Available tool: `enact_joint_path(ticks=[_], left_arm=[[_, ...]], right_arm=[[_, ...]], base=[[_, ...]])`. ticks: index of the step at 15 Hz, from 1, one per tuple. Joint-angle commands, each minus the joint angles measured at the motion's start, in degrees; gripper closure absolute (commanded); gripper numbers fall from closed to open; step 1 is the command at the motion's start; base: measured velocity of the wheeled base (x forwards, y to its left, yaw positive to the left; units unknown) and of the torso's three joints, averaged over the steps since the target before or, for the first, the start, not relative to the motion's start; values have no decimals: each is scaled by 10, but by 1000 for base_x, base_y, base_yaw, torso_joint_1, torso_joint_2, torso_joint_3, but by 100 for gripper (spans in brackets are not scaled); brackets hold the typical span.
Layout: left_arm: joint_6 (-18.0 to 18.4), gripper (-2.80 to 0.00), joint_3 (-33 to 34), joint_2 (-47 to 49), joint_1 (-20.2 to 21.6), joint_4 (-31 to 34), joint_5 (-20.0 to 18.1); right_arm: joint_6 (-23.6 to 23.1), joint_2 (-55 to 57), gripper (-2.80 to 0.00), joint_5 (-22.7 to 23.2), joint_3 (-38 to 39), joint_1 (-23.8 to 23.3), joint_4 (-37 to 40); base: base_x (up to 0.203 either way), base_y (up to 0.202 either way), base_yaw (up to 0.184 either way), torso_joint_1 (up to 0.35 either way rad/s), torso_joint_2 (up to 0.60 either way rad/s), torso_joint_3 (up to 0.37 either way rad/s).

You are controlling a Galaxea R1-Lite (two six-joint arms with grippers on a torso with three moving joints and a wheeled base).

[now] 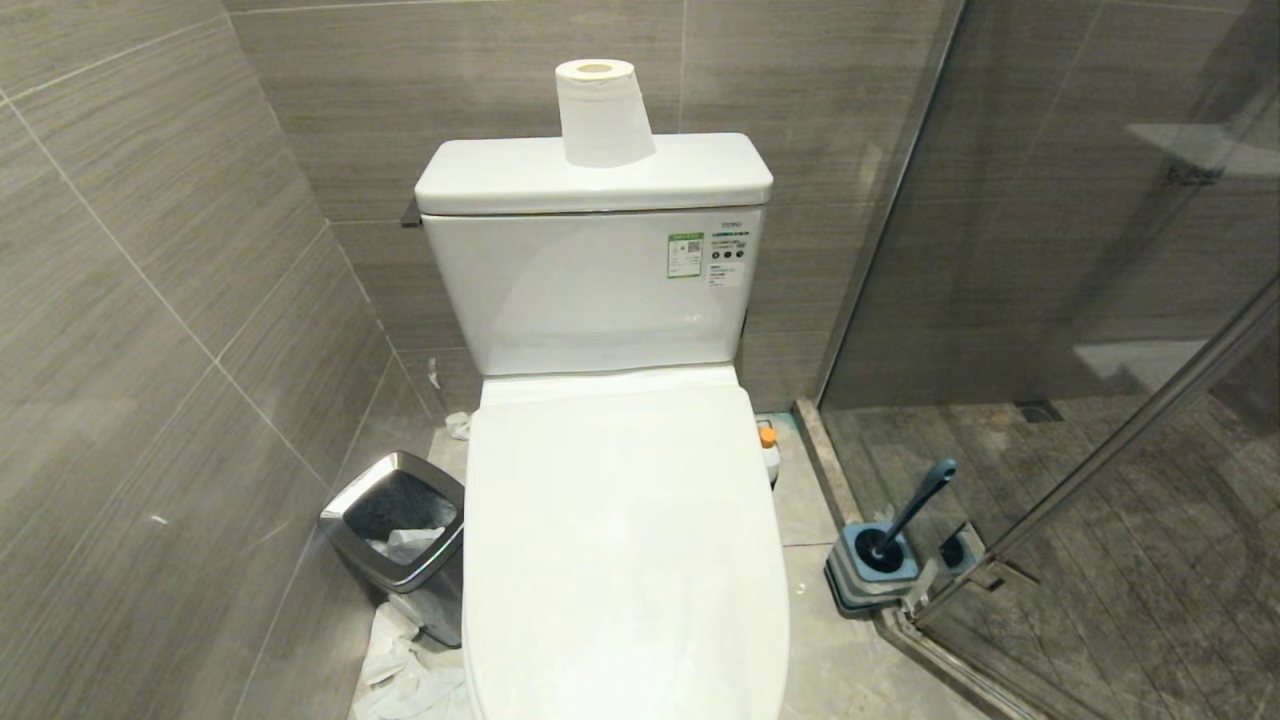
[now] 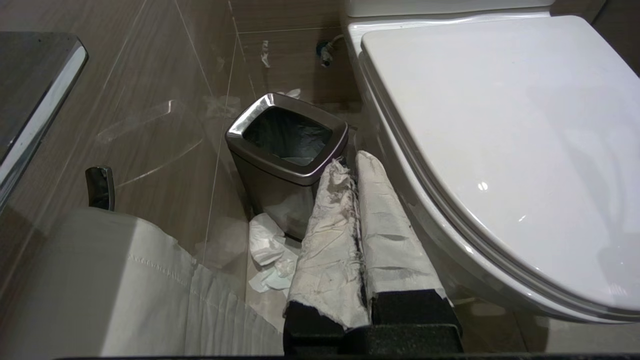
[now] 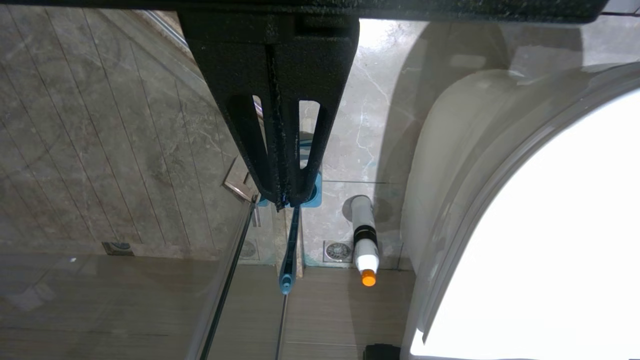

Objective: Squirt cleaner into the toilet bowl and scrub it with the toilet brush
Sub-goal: Use the left hand to lift the toilet lid slightly

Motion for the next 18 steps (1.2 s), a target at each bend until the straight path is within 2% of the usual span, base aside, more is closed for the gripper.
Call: enact_joint_path(ticks=[1, 18], left_arm=[[3, 0, -1, 0, 0, 0, 0], [4, 0, -2, 0, 0, 3, 0]], right_arm=[[0, 1, 0, 0, 0, 0, 0], [0, 1, 0, 0, 0, 0, 0]], base=[[0, 0, 0, 0, 0, 0], [0, 0, 0, 0, 0, 0]])
